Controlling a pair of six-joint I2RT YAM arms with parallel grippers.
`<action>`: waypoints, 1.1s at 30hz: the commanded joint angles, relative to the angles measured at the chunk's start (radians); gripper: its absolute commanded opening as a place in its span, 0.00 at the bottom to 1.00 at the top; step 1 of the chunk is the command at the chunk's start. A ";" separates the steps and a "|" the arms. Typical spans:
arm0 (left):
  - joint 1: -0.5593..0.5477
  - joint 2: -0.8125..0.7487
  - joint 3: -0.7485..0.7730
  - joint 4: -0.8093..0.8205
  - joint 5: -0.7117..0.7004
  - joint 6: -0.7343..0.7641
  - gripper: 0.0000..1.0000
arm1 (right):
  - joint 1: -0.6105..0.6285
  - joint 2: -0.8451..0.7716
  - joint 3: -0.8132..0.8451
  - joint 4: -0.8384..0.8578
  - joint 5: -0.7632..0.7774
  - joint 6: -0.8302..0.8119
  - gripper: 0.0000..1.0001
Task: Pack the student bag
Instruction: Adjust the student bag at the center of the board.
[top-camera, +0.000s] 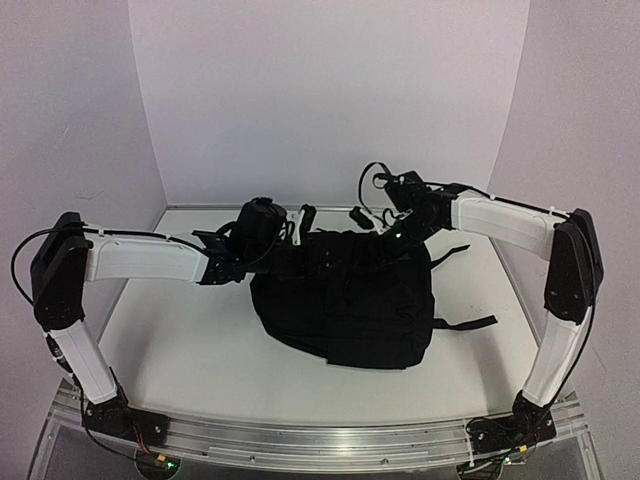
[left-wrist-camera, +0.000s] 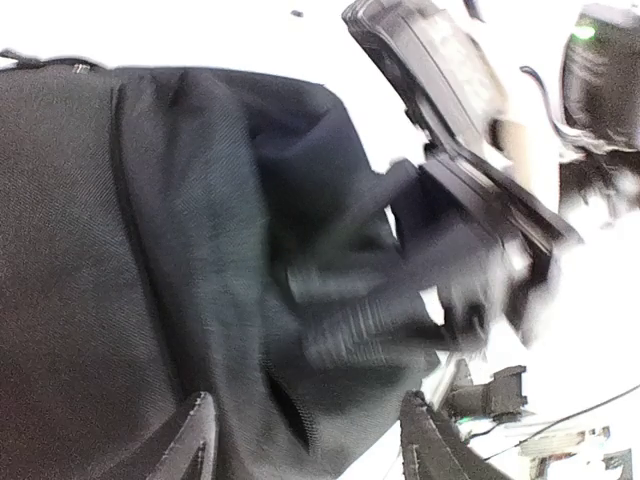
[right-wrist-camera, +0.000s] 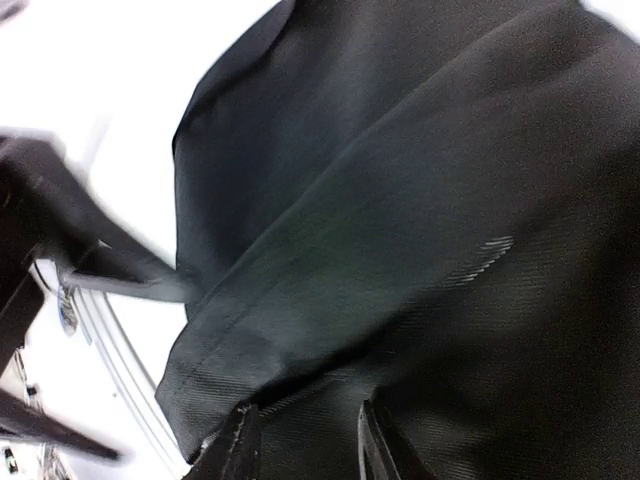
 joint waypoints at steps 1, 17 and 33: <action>-0.001 -0.098 -0.046 0.050 -0.005 0.004 0.71 | -0.120 -0.102 0.082 0.005 0.011 -0.010 0.47; -0.070 -0.263 -0.520 0.098 -0.124 -0.265 0.78 | -0.315 -0.011 -0.049 -0.003 -0.085 -0.109 0.78; 0.286 0.055 -0.350 0.369 0.118 -0.238 0.73 | -0.132 -0.044 -0.314 0.000 -0.394 -0.061 0.71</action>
